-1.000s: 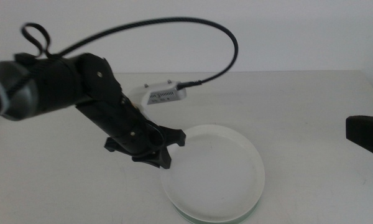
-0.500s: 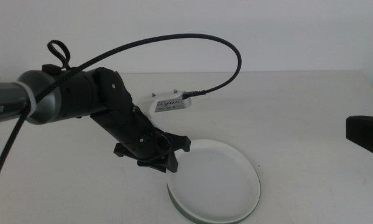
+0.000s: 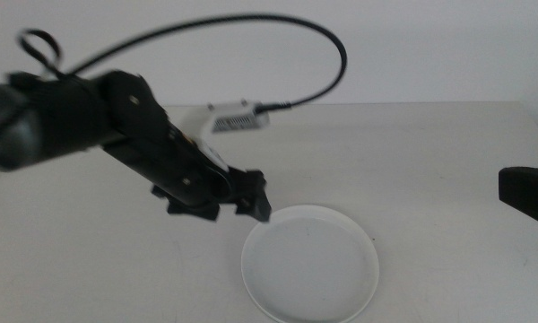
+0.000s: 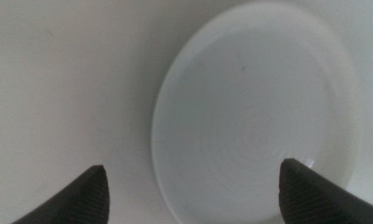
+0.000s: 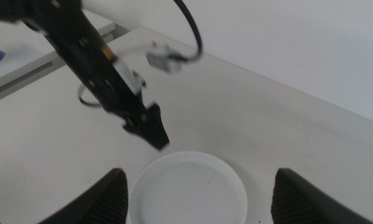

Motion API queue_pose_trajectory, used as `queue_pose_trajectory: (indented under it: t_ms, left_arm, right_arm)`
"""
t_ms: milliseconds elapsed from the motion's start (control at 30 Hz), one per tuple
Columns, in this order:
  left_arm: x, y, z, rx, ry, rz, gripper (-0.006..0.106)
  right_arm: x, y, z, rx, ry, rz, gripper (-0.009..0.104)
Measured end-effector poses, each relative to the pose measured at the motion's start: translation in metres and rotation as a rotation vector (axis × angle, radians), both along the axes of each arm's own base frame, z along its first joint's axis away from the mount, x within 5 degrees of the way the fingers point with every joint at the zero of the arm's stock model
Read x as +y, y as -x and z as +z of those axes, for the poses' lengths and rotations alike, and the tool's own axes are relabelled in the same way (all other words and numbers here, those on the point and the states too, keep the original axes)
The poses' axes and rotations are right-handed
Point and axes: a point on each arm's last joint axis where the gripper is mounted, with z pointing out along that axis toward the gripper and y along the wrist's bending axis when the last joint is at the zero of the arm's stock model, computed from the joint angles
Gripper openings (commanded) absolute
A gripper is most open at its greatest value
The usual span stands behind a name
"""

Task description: Stack the three bowls on top of each other.

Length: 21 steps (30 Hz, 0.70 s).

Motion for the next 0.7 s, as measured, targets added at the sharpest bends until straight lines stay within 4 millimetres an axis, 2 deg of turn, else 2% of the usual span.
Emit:
queue_pose_trajectory:
  t_ms: [200, 367, 567, 700]
  left_arm:
    - [0.027, 0.013, 0.049, -0.167, -0.021, -0.008, 0.105]
    - [0.053, 0.026, 0.086, -0.299, -0.038, 0.050, 0.105]
    - [0.076, 0.039, 0.113, -0.407, -0.056, 0.104, 0.105]
    - [0.088, 0.043, 0.121, -0.463, -0.118, 0.111, 0.105]
  right_arm:
    - [0.000, 0.000, 0.000, 0.000, 0.000, 0.000, 0.059]
    - [0.000, 0.000, 0.000, 0.000, 0.000, 0.000, 0.059]
    - [0.000, 0.000, 0.000, 0.000, 0.000, 0.000, 0.059]
    - [0.000, 0.000, 0.000, 0.000, 0.000, 0.000, 0.059]
